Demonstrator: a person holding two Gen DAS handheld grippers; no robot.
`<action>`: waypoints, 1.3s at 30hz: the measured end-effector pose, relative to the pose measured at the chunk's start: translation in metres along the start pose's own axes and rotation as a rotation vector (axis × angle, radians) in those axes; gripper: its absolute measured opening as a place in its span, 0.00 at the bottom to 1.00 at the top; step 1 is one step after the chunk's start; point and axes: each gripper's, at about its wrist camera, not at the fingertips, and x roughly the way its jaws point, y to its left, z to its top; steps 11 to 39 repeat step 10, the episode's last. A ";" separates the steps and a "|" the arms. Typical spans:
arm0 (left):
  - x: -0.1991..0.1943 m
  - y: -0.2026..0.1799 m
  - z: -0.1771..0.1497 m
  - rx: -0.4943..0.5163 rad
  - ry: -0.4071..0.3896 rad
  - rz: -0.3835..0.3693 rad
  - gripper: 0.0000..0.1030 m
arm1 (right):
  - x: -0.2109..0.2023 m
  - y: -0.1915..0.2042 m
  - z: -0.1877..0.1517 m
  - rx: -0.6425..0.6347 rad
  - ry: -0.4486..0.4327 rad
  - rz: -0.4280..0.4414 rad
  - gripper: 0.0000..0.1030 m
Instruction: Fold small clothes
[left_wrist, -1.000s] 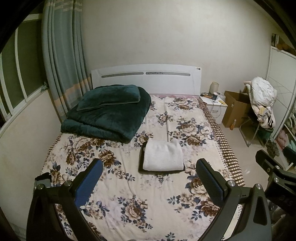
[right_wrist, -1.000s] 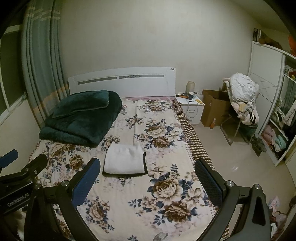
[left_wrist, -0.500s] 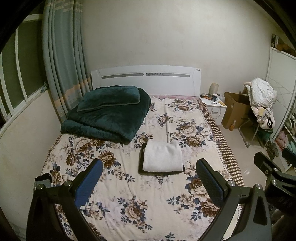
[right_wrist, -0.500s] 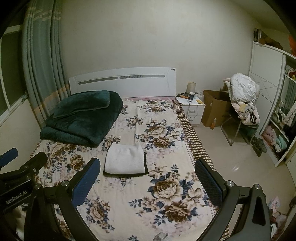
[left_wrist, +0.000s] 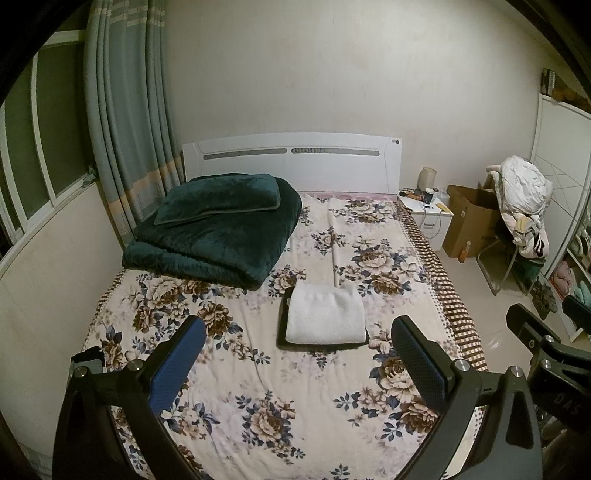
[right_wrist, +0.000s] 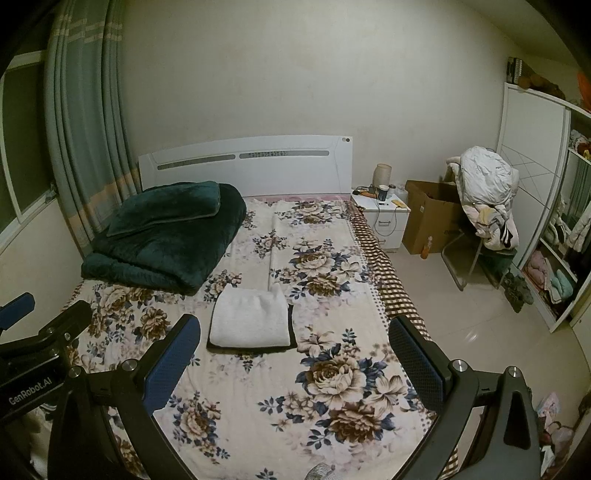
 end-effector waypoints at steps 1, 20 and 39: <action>0.000 0.001 -0.003 0.001 0.002 0.000 1.00 | 0.000 0.000 -0.001 0.000 -0.002 -0.001 1.00; -0.002 -0.001 0.009 0.000 -0.011 0.013 1.00 | -0.001 -0.001 -0.003 0.002 -0.001 -0.004 1.00; -0.002 -0.001 0.009 0.000 -0.011 0.013 1.00 | -0.001 -0.001 -0.003 0.002 -0.001 -0.004 1.00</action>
